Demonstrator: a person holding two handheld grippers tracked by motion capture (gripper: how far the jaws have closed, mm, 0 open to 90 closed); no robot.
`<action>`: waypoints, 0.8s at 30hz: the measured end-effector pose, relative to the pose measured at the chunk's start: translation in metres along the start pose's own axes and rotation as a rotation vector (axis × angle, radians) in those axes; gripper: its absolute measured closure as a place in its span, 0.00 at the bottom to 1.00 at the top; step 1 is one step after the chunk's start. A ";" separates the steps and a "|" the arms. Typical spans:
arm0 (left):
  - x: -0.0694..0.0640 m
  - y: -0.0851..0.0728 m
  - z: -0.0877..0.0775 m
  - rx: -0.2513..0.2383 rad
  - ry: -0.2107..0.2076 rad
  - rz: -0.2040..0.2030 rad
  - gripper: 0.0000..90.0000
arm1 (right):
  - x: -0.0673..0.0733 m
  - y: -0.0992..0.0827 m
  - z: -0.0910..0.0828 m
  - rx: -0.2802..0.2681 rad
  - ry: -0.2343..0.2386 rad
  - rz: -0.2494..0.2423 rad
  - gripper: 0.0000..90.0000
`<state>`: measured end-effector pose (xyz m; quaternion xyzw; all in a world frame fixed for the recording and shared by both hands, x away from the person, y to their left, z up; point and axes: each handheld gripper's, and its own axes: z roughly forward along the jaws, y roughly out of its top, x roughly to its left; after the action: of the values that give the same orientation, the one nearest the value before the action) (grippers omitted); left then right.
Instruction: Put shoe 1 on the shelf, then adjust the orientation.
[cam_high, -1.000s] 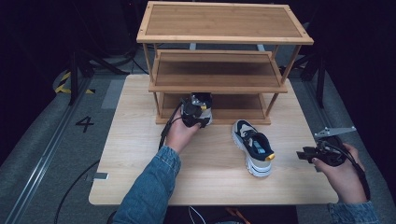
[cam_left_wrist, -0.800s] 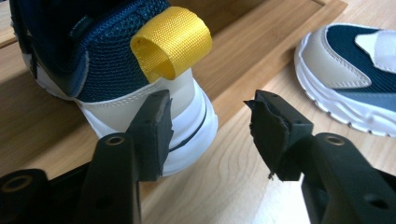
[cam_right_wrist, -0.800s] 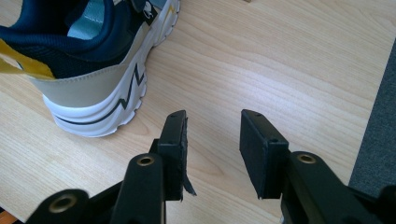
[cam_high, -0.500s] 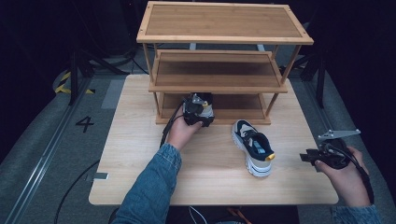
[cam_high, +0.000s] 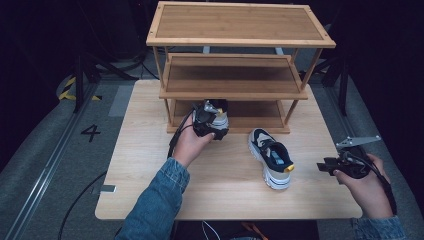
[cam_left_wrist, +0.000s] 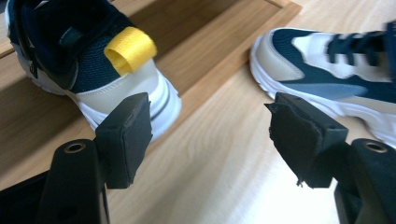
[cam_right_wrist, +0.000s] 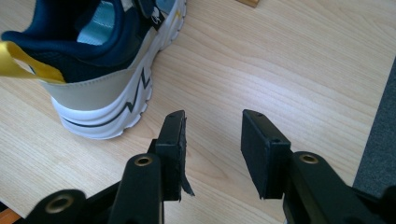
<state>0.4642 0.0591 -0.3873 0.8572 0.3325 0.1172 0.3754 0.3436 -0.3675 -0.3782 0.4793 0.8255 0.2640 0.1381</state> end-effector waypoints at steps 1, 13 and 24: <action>-0.002 0.000 -0.004 0.010 0.000 0.007 0.34 | 0.001 0.002 0.000 -0.003 0.001 -0.008 0.68; -0.021 -0.010 -0.048 0.159 0.019 0.014 0.31 | 0.017 0.016 -0.004 -0.003 0.071 -0.067 0.67; -0.009 -0.028 -0.062 0.289 0.062 0.000 0.29 | 0.049 0.030 -0.010 0.017 0.187 -0.156 0.64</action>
<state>0.4162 0.1020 -0.3645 0.8984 0.3571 0.0946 0.2374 0.3354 -0.3163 -0.3518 0.3881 0.8718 0.2889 0.0765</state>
